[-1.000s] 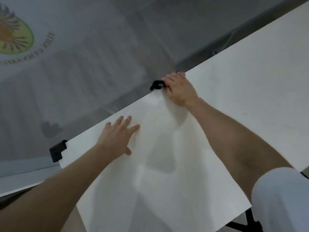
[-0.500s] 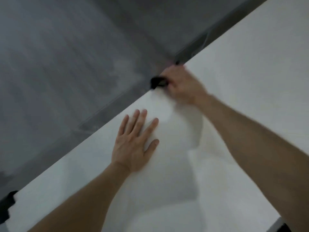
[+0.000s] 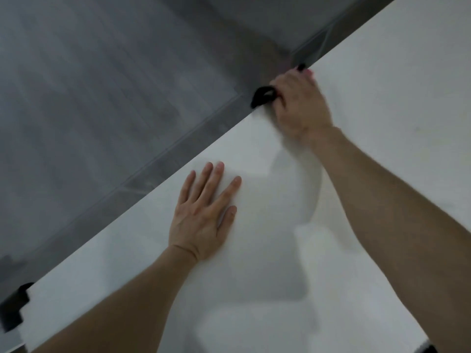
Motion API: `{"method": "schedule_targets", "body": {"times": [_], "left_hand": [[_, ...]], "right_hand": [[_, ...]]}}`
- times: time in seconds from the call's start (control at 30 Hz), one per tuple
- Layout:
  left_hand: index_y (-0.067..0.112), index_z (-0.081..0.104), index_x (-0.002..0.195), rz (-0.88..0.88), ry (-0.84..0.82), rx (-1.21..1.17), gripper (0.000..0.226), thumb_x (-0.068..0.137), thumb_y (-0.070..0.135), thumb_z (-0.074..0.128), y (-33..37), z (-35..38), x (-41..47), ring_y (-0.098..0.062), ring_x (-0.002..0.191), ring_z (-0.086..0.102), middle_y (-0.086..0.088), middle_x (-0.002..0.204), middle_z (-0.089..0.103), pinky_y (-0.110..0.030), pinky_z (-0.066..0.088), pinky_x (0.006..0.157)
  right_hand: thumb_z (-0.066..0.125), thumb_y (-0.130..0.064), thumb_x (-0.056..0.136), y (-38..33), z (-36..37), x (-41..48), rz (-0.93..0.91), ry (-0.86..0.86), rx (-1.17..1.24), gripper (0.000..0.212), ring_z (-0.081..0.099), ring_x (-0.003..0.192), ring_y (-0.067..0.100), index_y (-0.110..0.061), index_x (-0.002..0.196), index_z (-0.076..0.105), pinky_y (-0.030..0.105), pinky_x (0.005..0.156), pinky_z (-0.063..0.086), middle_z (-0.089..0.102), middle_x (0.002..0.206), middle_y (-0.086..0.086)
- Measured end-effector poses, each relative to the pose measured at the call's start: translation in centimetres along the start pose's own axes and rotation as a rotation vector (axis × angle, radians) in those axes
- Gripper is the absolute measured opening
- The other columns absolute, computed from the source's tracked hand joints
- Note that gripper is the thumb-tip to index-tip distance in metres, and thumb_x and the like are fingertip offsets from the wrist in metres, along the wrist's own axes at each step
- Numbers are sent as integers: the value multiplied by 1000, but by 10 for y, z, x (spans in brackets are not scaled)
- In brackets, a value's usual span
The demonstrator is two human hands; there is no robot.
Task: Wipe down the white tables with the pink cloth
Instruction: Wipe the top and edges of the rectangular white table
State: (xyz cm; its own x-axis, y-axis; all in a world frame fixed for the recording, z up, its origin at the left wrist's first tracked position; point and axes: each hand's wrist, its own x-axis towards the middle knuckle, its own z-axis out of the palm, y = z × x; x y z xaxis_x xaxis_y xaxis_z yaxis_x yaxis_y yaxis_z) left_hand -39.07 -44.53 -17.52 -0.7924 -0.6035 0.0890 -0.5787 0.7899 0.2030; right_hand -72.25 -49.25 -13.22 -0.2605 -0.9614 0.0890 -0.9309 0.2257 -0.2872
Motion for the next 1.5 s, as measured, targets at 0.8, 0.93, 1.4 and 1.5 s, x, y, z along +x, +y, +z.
{"method": "schedule_targets", "body": {"times": [0.8, 0.93, 1.4, 1.5], "left_hand": [[29, 39, 171, -29, 10, -43, 57, 115, 42, 38, 6, -4, 0, -30, 171, 13, -10, 182, 20, -60, 21, 134], [30, 37, 171, -29, 0, -32, 56, 117, 43, 34, 5, -4, 0, -30, 171, 11, -9, 183, 20, -59, 19, 135], [27, 45, 168, -12, 42, -60, 55, 114, 40, 43, 8, -8, 2, -30, 170, 17, -10, 180, 27, -58, 19, 135], [19, 56, 160, -45, 80, -72, 53, 112, 40, 48, 11, -12, 1, -33, 165, 31, -14, 174, 40, -57, 22, 134]], "right_hand": [[58, -12, 96, -65, 10, -25, -393, -185, 214, 33, 62, 118, 28, -11, 126, 71, 44, 114, 39, 72, 123, 5], [51, -15, 96, 22, -16, 0, 43, 1, 125, 34, 56, 129, 36, -12, 126, 67, 43, 118, 37, 66, 130, 10], [49, -19, 97, -3, -9, -11, -2, -79, 182, 43, 53, 136, 32, -12, 136, 65, 36, 119, 34, 64, 140, 10], [52, -12, 102, -9, 7, -11, -1, -55, 154, 38, 50, 141, 32, -8, 138, 63, 41, 122, 36, 62, 143, 12]]}}
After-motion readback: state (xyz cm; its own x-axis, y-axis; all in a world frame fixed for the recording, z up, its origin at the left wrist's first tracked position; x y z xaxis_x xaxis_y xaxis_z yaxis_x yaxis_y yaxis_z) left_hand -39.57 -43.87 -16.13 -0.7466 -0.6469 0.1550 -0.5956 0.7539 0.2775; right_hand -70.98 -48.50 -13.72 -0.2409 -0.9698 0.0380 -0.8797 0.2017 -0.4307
